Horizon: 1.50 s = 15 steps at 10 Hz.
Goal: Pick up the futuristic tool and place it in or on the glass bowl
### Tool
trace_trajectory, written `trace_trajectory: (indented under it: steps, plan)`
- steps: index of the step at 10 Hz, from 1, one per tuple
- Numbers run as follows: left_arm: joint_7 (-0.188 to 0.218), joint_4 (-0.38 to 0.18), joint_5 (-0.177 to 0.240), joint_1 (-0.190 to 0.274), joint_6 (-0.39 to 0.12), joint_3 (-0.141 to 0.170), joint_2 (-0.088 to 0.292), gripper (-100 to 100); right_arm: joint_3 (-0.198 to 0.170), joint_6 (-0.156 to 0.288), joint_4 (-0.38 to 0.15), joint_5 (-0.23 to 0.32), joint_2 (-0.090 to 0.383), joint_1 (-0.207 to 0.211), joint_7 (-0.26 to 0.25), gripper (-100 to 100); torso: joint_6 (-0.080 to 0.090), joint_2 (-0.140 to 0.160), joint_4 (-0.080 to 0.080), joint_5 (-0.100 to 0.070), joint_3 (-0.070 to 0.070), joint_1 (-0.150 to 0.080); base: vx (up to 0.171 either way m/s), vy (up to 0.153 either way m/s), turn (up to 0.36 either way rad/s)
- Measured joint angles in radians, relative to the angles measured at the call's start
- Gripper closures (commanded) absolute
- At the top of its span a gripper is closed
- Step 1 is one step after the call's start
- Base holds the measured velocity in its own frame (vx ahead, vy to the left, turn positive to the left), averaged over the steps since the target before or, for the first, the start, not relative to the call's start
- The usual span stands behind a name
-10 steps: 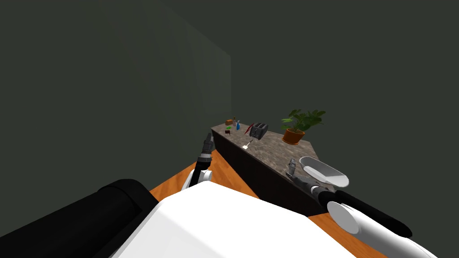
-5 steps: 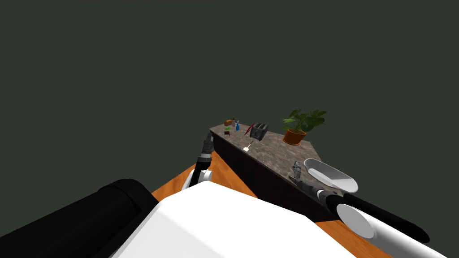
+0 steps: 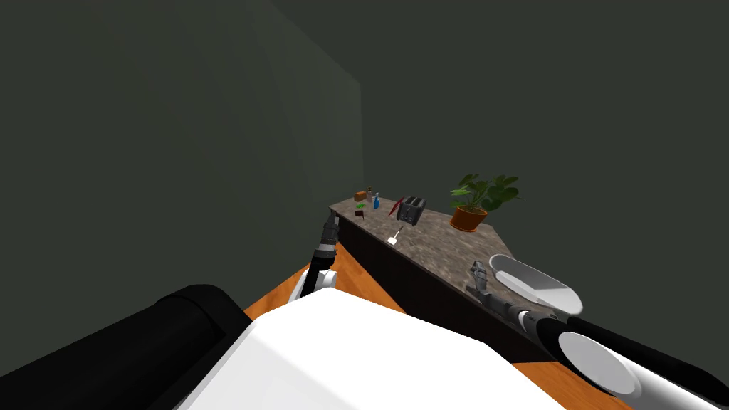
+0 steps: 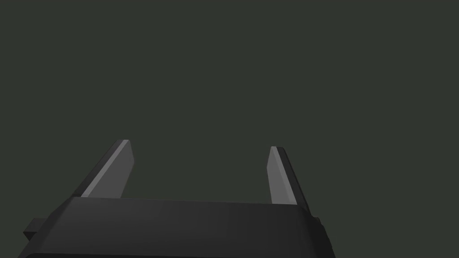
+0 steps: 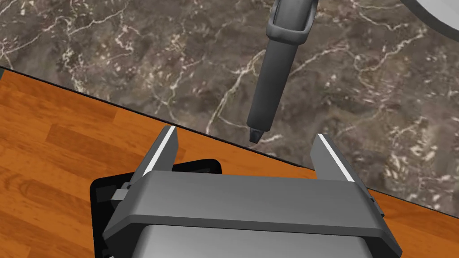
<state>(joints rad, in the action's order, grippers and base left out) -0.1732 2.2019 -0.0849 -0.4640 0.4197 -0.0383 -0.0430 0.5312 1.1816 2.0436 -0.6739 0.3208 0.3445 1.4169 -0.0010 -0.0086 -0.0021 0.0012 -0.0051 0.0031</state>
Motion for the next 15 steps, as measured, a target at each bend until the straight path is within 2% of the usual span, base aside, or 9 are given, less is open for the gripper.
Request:
trace_trajectory:
  steps: [3,7,8,9,11,12,15]
  plan:
    - [0.000,0.000,0.000,0.000,0.000,0.000,0.000,0,0.063,0.070,-0.028,-0.045,0.012,-0.014,0.039,-100,0.000,0.000,0.000,-0.001,0.000,-0.003,0.099,0.020,-0.056]
    - [0.000,0.000,0.000,0.000,0.000,0.000,0.000,0,0.142,0.141,-0.039,-0.097,0.024,-0.027,0.077,-100,0.000,-0.002,0.000,-0.001,-0.001,-0.006,0.095,-0.011,-0.019]
    - [0.000,0.000,0.000,0.000,0.000,0.000,0.000,0,0.145,0.145,-0.039,-0.098,0.025,-0.028,0.079,0,0.000,0.001,0.000,-0.002,0.001,-0.006,0.010,-0.002,0.002]
    - [0.000,0.000,0.000,0.000,0.000,0.000,0.000,0,0.144,0.144,-0.039,-0.098,0.025,-0.028,0.079,-100,0.000,0.004,0.001,-0.001,0.002,-0.005,0.018,0.001,-0.007]
    - [0.000,0.000,0.000,0.000,0.000,0.000,0.000,0,0.135,0.117,-0.073,-0.088,0.015,-0.040,0.058,-100,0.000,0.005,0.001,-0.001,0.002,-0.005,0.019,0.003,-0.004]
    - [0.000,0.000,0.000,0.000,0.000,0.000,0.000,0,0.135,0.114,-0.075,-0.087,0.015,-0.041,0.056,100,0.000,0.005,0.001,-0.001,0.003,-0.005,0.000,0.000,0.000]
    - [0.000,0.000,0.000,0.000,0.000,0.000,0.000,0,0.135,0.114,-0.075,-0.086,0.015,-0.041,0.056,100,0.000,0.006,0.001,-0.002,0.004,-0.005,0.000,0.000,0.000]
